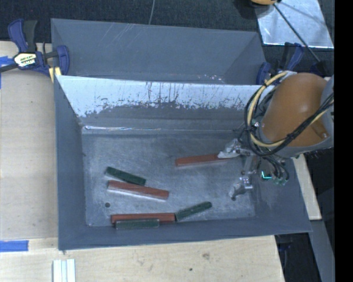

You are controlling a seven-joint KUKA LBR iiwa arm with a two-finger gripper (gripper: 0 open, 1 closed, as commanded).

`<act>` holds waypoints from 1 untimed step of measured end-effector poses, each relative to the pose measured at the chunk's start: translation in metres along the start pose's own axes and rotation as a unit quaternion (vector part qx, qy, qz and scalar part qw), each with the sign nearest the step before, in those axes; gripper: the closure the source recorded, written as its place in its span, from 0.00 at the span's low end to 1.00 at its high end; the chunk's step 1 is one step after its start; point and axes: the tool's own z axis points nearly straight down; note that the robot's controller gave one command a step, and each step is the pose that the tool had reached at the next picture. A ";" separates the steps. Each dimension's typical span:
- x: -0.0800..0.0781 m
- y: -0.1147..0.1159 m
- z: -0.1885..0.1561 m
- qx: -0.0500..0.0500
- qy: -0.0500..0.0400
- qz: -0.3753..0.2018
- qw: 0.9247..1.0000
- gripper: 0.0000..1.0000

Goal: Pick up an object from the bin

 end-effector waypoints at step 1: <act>-0.002 0.000 -0.004 0.000 -0.004 -0.001 1.000 0.00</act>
Offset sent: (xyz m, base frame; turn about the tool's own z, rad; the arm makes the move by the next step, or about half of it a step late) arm 0.0707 0.0405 -0.0650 -0.1285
